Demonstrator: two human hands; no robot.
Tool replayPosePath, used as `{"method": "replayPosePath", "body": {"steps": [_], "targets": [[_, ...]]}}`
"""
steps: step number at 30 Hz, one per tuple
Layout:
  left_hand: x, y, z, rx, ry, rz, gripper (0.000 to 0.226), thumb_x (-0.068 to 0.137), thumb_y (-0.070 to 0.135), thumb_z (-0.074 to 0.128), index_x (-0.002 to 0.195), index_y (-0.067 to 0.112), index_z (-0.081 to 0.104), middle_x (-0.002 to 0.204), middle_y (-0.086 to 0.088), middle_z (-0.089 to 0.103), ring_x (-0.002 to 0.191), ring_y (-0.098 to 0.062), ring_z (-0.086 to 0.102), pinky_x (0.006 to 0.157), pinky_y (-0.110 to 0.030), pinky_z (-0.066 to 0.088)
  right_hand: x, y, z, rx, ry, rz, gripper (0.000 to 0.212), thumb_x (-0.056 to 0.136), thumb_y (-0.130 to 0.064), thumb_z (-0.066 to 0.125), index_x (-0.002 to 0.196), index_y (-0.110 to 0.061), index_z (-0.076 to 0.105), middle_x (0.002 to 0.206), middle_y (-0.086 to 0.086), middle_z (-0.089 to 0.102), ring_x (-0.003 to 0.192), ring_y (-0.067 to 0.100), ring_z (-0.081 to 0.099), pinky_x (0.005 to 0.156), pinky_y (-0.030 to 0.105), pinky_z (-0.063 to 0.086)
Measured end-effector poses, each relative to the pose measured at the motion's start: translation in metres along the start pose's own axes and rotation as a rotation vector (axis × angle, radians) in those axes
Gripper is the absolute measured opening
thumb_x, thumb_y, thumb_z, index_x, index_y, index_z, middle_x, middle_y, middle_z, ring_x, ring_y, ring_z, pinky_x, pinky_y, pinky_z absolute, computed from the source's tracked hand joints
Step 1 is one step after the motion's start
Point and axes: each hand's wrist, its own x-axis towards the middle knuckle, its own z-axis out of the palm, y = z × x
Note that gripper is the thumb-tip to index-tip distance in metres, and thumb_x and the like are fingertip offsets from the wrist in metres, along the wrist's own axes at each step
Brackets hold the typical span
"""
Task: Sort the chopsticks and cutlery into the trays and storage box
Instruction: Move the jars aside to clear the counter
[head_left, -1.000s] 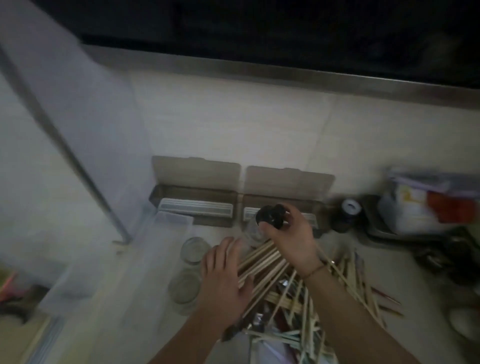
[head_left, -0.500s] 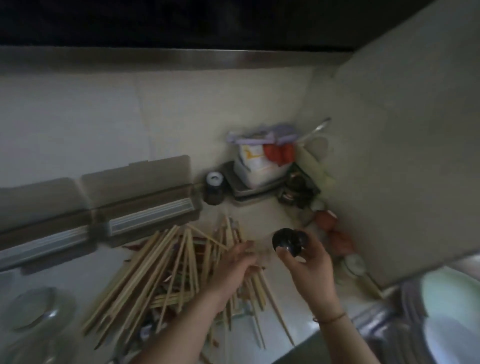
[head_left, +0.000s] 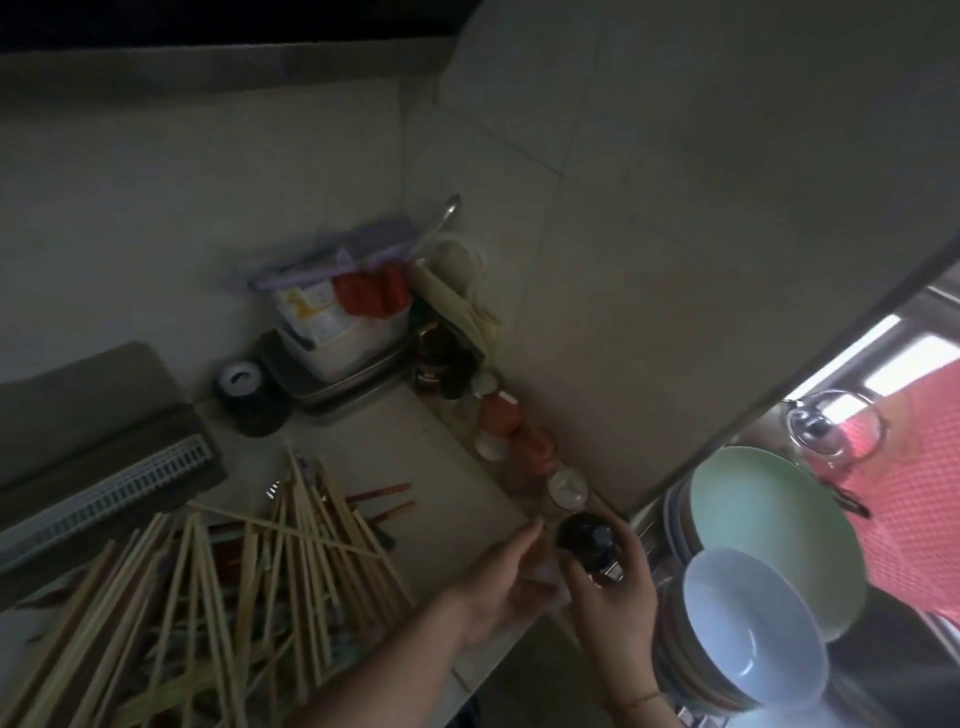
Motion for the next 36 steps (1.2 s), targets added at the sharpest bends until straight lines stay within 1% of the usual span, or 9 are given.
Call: {"method": "replayPosePath", "body": {"steps": [4, 7, 10, 16, 25, 30, 32, 34, 36], "targets": [[0.014, 0.000, 0.008, -0.134, -0.059, -0.020, 0.063, 0.075, 0.062, 0.050, 0.113, 0.014, 0.062, 0.096, -0.003, 0.065, 0.069, -0.016, 0.065, 0.057, -0.023, 0.050, 0.009, 0.013, -0.003, 0.096, 0.013, 0.053, 0.059, 0.071, 0.000, 0.076, 0.113, -0.038, 0.056, 0.115, -0.004, 0.064, 0.109, 0.012, 0.059, 0.097, 0.041, 0.049], [0.023, 0.000, 0.010, -0.180, -0.089, -0.009, 0.075, 0.076, 0.068, 0.045, 0.124, 0.014, 0.062, 0.103, -0.005, 0.067, 0.074, -0.019, 0.066, 0.063, -0.028, 0.046, 0.016, 0.023, 0.000, 0.182, 0.028, 0.114, 0.056, 0.072, -0.017, 0.075, 0.118, -0.039, 0.054, 0.121, 0.000, 0.062, 0.114, 0.018, 0.059, 0.099, 0.049, 0.046], [0.029, -0.001, 0.012, -0.214, -0.123, -0.016, 0.084, 0.078, 0.071, 0.041, 0.137, 0.013, 0.054, 0.116, -0.009, 0.061, 0.077, -0.019, 0.065, 0.062, -0.027, 0.046, 0.025, 0.029, 0.004, 0.208, 0.044, 0.122, 0.055, 0.073, -0.018, 0.071, 0.121, -0.038, 0.052, 0.122, 0.002, 0.061, 0.115, 0.019, 0.058, 0.100, 0.051, 0.045], [0.034, 0.003, 0.018, -0.250, -0.162, 0.002, 0.078, 0.082, 0.067, 0.034, 0.136, 0.014, 0.055, 0.121, -0.011, 0.063, 0.081, -0.016, 0.068, 0.061, -0.023, 0.051, 0.036, 0.036, 0.010, 0.130, 0.108, 0.054, 0.055, 0.080, -0.012, 0.071, 0.130, -0.020, 0.048, 0.125, 0.001, 0.058, 0.118, 0.016, 0.054, 0.102, 0.048, 0.043], [0.032, 0.002, 0.002, -0.149, -0.144, -0.011, 0.069, 0.088, 0.072, 0.026, 0.131, 0.027, 0.057, 0.127, -0.001, 0.067, 0.099, -0.020, 0.061, 0.068, -0.028, 0.038, 0.030, 0.063, 0.018, 0.066, 0.050, 0.146, 0.083, 0.076, -0.011, 0.073, 0.142, -0.032, 0.029, 0.138, -0.002, 0.047, 0.128, 0.015, 0.046, 0.105, 0.051, 0.041], [0.014, 0.006, -0.020, -0.097, -0.066, 0.024, 0.067, 0.083, 0.073, 0.025, 0.126, 0.031, 0.053, 0.125, 0.005, 0.062, 0.118, -0.026, 0.059, 0.099, -0.038, 0.041, 0.009, 0.063, 0.020, -0.003, 0.059, 0.095, 0.098, 0.066, -0.034, 0.081, 0.144, -0.028, 0.023, 0.144, -0.003, 0.038, 0.134, 0.018, 0.040, 0.109, 0.050, 0.036], [0.007, 0.008, -0.027, -0.063, -0.025, 0.054, 0.059, 0.093, 0.067, 0.021, 0.124, 0.030, 0.054, 0.127, 0.004, 0.061, 0.115, -0.025, 0.061, 0.105, -0.043, 0.040, -0.006, 0.060, 0.024, 0.002, 0.102, 0.120, 0.094, 0.065, -0.027, 0.081, 0.142, -0.019, 0.029, 0.139, -0.004, 0.036, 0.130, 0.022, 0.043, 0.108, 0.049, 0.038], [-0.007, 0.008, -0.042, -0.001, 0.072, 0.145, 0.050, 0.100, 0.059, 0.024, 0.119, 0.028, 0.058, 0.123, 0.001, 0.065, 0.105, -0.021, 0.066, 0.097, -0.038, 0.046, -0.027, 0.047, 0.034, -0.127, 0.144, 0.008, 0.082, 0.066, -0.026, 0.081, 0.133, -0.005, 0.040, 0.130, 0.006, 0.039, 0.121, 0.031, 0.047, 0.102, 0.048, 0.042], [-0.023, 0.006, -0.060, 0.142, 0.230, 0.319, 0.037, 0.100, 0.053, 0.039, 0.112, 0.026, 0.061, 0.112, -0.001, 0.068, 0.086, -0.008, 0.066, 0.078, -0.024, 0.049, -0.043, 0.038, 0.046, -0.255, 0.167, -0.130, 0.077, 0.067, -0.043, 0.071, 0.120, 0.008, 0.050, 0.118, 0.023, 0.048, 0.111, 0.036, 0.046, 0.097, 0.045, 0.040]]}}
